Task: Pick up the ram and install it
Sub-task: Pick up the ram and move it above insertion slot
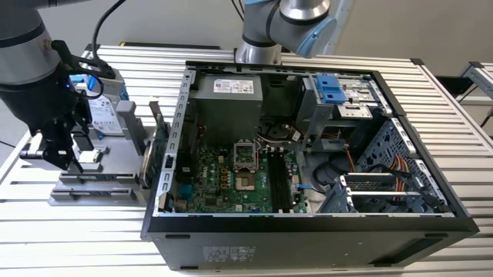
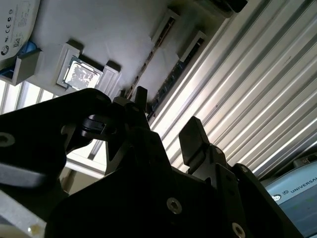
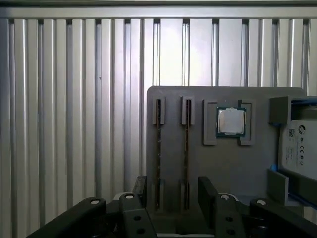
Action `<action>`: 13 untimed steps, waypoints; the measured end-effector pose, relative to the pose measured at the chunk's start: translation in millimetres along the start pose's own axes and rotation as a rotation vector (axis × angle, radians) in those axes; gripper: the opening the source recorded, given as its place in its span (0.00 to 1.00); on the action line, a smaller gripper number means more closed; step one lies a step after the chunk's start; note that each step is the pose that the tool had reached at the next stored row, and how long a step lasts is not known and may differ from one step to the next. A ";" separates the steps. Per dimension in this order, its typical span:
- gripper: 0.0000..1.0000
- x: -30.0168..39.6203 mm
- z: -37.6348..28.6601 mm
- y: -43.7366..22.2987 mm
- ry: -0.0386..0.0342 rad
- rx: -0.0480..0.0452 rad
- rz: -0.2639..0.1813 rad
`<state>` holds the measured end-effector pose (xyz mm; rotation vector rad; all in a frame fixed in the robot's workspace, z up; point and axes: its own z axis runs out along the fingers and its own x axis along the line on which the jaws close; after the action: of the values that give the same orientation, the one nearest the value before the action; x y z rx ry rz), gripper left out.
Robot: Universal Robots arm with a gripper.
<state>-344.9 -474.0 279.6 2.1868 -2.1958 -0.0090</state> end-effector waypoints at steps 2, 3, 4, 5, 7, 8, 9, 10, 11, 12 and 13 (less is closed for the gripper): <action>1.00 0.0 0.6 0.1 -0.0001 0.0002 -0.002; 1.00 0.1 0.8 0.2 0.0000 0.0002 -0.004; 1.00 0.0 1.2 0.4 0.0001 0.0002 -0.006; 1.00 0.0 1.7 0.6 0.0002 0.0002 -0.008; 1.00 -0.1 3.0 1.0 0.0002 0.0004 -0.010; 1.00 -0.1 3.8 1.1 0.0002 0.0004 -0.010; 1.00 -0.1 4.8 1.2 0.0003 0.0004 -0.010; 1.00 -0.1 5.9 1.2 0.0003 0.0003 -0.010; 1.00 -0.2 7.0 1.2 0.0002 0.0003 -0.010; 1.00 -0.2 7.9 1.2 0.0003 0.0003 -0.010; 1.00 -0.2 9.0 1.2 0.0003 0.0002 -0.009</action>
<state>-346.4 -474.0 270.7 2.1970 -2.1856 -0.0087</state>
